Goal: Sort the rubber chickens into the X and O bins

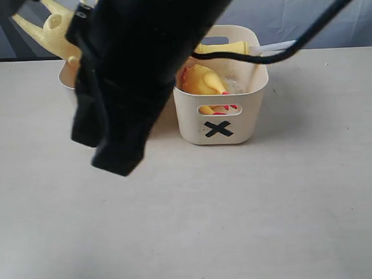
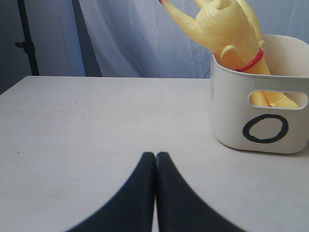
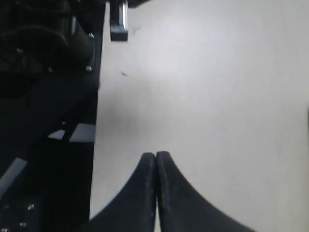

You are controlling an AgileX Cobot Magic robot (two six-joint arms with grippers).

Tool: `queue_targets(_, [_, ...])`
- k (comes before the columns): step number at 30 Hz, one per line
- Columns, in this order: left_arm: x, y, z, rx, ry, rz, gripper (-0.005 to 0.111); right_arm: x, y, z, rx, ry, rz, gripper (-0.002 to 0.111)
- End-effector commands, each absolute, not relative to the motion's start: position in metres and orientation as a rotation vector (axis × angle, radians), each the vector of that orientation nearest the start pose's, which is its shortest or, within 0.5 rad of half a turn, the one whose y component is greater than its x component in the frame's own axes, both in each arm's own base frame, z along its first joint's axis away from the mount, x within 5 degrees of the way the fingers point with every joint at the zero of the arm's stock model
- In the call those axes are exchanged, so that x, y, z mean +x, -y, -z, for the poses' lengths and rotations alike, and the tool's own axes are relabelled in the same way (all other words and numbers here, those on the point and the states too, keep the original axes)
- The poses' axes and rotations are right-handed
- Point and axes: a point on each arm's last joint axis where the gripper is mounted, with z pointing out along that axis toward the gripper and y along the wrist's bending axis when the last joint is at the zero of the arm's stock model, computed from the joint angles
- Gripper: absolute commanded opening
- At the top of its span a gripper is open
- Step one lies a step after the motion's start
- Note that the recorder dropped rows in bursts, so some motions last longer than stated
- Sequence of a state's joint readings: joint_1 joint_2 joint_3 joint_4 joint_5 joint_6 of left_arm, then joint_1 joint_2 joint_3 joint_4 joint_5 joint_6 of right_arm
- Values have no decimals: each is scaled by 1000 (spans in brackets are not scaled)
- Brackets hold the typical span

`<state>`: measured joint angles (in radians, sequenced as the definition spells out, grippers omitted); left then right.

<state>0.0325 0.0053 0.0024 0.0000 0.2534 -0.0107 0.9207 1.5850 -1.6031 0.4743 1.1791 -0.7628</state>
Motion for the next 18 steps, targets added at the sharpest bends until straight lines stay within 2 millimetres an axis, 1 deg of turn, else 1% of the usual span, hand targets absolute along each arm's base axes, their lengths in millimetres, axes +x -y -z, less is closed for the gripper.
queue_targets(1, [55,-2,-191,-38,-1723,-10,0,166,-259,-381,-1796,-2000,-510,-1])
queue_targets(4, [55,-2,-191,-38,-1723,-10,0,165,-235,-377,-1643,-2157,-335,-1])
queue_targets(6, [55,-2,-191,-38,-1723,-10,0,163,-216,-370,-1457,-2300,-224,-1])
queue_targets(9, [55,-2,-191,-38,-1723,-10,0,158,-187,-367,-1269,-2366,-72,-1])
queue_targets(10, [55,-2,-191,-38,-1723,-10,0,157,-176,-365,-1177,-2387,-5,-1])
queue_targets(12, [55,-2,-191,-38,-1723,-10,0,152,-158,-364,-1045,-2401,50,-1])
queue_targets(14, [55,-2,-191,-38,-1723,-10,0,143,-143,-364,-1008,-2388,61,-1])
queue_targets(18, [55,-2,-191,-38,-1723,-10,0,116,-115,-368,-974,-2361,-43,-1])
